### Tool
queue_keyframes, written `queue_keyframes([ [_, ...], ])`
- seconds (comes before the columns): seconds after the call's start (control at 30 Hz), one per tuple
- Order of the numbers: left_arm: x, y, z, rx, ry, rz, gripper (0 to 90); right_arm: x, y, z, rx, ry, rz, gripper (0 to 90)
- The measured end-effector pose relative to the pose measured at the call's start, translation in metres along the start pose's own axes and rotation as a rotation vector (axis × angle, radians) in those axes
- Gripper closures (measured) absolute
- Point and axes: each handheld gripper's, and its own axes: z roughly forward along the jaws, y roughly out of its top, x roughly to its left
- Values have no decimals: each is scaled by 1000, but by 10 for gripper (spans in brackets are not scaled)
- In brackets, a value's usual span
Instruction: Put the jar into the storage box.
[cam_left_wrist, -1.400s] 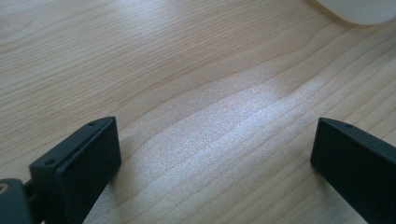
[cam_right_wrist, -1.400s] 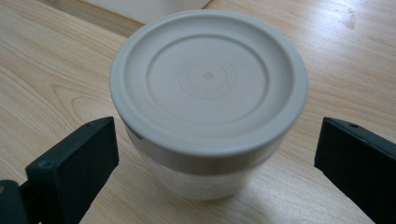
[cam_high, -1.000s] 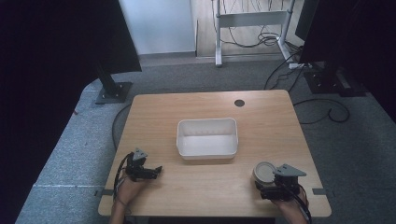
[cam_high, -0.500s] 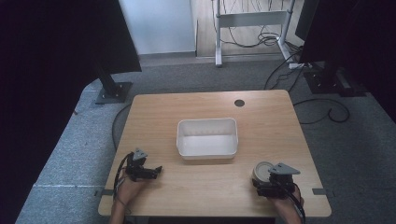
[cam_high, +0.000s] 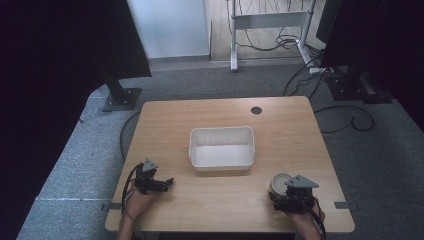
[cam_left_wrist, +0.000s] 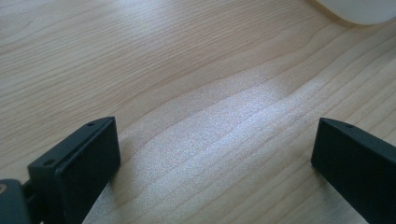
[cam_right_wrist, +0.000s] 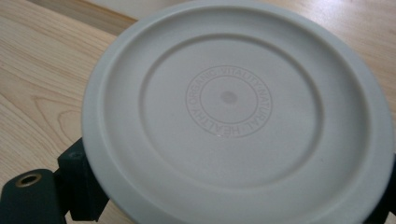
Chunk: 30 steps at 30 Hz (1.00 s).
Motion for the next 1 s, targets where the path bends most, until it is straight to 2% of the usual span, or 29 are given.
queue_keyframes([
  [0.47, 0, 0, 0, 0, 0, 0, 10, 6, 13, 5, -29, 23, -12, 93],
  [1.0, 0, 0, 0, 0, 0, 0, 10, 15, 28, 11, -39, 42, -28, 93],
])
